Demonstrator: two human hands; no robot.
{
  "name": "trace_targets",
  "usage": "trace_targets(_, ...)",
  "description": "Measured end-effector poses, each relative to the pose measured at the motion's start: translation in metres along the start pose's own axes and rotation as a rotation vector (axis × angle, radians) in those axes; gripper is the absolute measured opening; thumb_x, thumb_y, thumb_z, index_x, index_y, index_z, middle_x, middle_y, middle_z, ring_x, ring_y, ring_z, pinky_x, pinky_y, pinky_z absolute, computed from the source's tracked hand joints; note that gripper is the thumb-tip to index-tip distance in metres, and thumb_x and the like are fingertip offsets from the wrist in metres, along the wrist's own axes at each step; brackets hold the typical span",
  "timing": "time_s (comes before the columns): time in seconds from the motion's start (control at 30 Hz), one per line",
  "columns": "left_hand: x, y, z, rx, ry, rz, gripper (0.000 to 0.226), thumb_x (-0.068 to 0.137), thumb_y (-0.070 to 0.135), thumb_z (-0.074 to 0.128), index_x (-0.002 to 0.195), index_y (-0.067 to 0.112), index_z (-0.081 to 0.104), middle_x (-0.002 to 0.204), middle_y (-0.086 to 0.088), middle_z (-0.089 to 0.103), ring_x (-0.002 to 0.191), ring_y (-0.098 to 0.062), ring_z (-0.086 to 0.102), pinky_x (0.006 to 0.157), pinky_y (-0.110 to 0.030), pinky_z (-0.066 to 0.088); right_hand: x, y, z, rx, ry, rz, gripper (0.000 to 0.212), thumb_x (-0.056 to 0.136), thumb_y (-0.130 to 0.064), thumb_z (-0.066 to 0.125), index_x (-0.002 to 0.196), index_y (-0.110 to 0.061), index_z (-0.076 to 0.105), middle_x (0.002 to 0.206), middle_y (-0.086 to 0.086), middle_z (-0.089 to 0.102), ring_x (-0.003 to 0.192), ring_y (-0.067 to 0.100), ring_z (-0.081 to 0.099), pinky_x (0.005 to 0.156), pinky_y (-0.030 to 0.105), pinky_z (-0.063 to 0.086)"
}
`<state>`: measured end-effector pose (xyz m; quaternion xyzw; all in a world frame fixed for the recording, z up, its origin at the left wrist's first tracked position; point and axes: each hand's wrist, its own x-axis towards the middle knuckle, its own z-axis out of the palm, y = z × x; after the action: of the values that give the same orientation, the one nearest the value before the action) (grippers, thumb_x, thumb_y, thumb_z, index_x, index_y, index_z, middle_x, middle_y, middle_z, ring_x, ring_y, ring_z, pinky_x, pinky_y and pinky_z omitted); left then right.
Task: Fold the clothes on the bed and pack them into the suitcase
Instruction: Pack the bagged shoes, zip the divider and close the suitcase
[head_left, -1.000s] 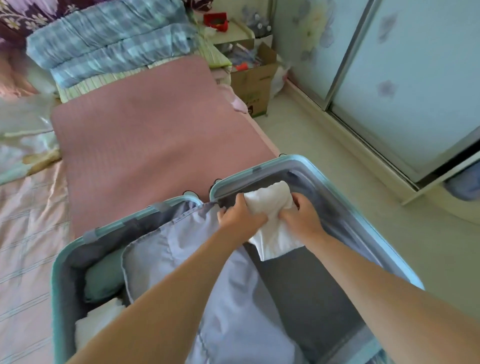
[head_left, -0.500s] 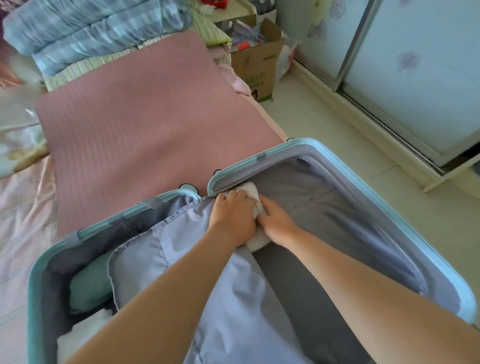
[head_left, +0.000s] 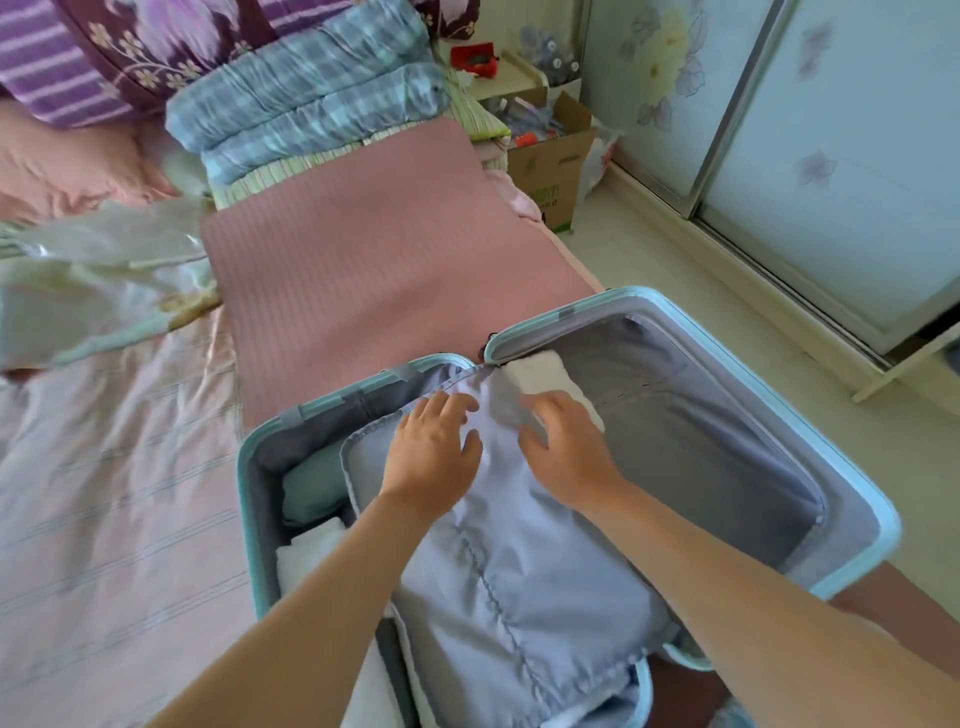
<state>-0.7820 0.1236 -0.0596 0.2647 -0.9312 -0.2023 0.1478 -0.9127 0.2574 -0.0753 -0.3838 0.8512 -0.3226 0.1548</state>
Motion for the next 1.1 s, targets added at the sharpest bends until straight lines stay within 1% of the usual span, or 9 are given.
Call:
trace_targets(0.2,-0.142,-0.058,-0.078,-0.028,0.093,-0.136,0.018,0.084,0.017,0.06,0.103,0.017,0.059,0.091,0.004,0.058,0.088,-0.024,0.056,0.079,-0.038,0.048,-0.116,-0.119,0.065,0.153,-0.156,-0.069,0.026,0.098,-0.025,0.056,0.121,-0.025,0.065,0.112,-0.011,0.055,0.083,-0.006,0.052,0.086,0.022,0.043)
trace_targets(0.33,-0.247,-0.099,-0.114,0.023,-0.008,-0.237,0.021,0.088,0.021,0.059,0.109,0.02,0.056,0.096,0.006,0.059,0.093,-0.021,0.056,0.08,-0.033,0.045,-0.198,-0.185,0.114,0.176,-0.25,-0.093,0.027,0.098,-0.022,0.052,0.12,-0.025,0.068,0.111,-0.013,0.062,0.081,0.0,0.057,0.082,0.016,0.046)
trace_targets(0.47,-0.334,-0.136,-0.131,0.059,-0.222,-0.4,0.034,0.095,0.028,0.051,0.128,0.025,0.047,0.12,0.007,0.055,0.114,-0.016,0.05,0.093,-0.03,0.041,-0.269,-0.226,0.168,0.155,-0.459,-0.033,0.038,0.098,-0.02,0.049,0.134,-0.025,0.06,0.131,-0.007,0.061,0.109,0.007,0.059,0.103,0.026,0.046)
trace_targets(0.57,-0.381,-0.159,-0.126,0.014,-0.381,-0.529,0.044,0.097,0.036,0.049,0.139,0.023,0.039,0.136,0.001,0.049,0.121,-0.02,0.05,0.096,-0.035,0.045,-0.31,-0.223,0.215,-0.022,-0.55,0.032,0.055,0.097,-0.027,0.046,0.151,-0.021,0.035,0.154,-0.002,0.038,0.143,0.018,0.036,0.119,0.037,0.03)
trace_targets(0.73,-0.417,-0.169,-0.102,-0.335,-0.568,-0.704,0.067,0.096,0.047,0.052,0.151,0.027,0.02,0.136,-0.006,0.053,0.11,-0.025,0.057,0.092,-0.037,0.047,-0.348,-0.208,0.247,-0.214,-0.509,0.26,0.093,0.095,-0.043,0.049,0.158,-0.004,-0.007,0.166,0.011,-0.001,0.154,0.027,0.0,0.125,0.04,0.009)
trace_targets(0.83,-0.422,-0.166,-0.087,-0.54,-0.526,-0.773,0.069,0.095,0.037,0.056,0.151,0.026,0.017,0.12,-0.001,0.058,0.103,-0.021,0.059,0.085,-0.035,0.049,-0.35,-0.204,0.253,0.076,-0.299,0.514,0.094,0.073,-0.041,0.055,0.156,-0.015,0.019,0.157,0.006,0.029,0.147,0.022,0.027,0.122,0.04,0.024)
trace_targets(0.93,-0.427,-0.175,-0.074,-0.733,-0.445,-0.882,0.07,0.094,0.027,0.059,0.151,0.026,0.019,0.112,0.0,0.061,0.101,-0.022,0.063,0.089,-0.04,0.054,-0.348,-0.182,0.261,0.223,-0.293,0.555,0.069,0.058,-0.041,0.051,0.126,-0.043,0.05,0.121,-0.013,0.064,0.119,0.012,0.059,0.102,0.038,0.049)
trace_targets(1.0,-0.431,-0.18,-0.071,-0.845,-0.41,-0.967,0.062,0.094,0.02,0.058,0.147,0.023,0.028,0.11,-0.002,0.062,0.1,-0.022,0.063,0.089,-0.044,0.056,-0.349,-0.194,0.253,0.26,-0.324,0.554,0.049,0.065,-0.033,0.056,0.112,-0.045,0.053,0.102,-0.018,0.067,0.102,0.005,0.064,0.089,0.031,0.053)
trace_targets(1.1,-0.433,-0.18,-0.082,-1.024,-0.34,-1.061,0.037,0.095,0.009,0.047,0.131,0.018,0.043,0.108,-0.007,0.06,0.091,-0.018,0.057,0.074,-0.034,0.051,-0.348,-0.215,0.243,0.307,-0.436,0.495,0.043,0.082,-0.022,0.064,0.11,-0.05,0.047,0.104,-0.018,0.063,0.092,-0.006,0.055,0.073,0.016,0.044)
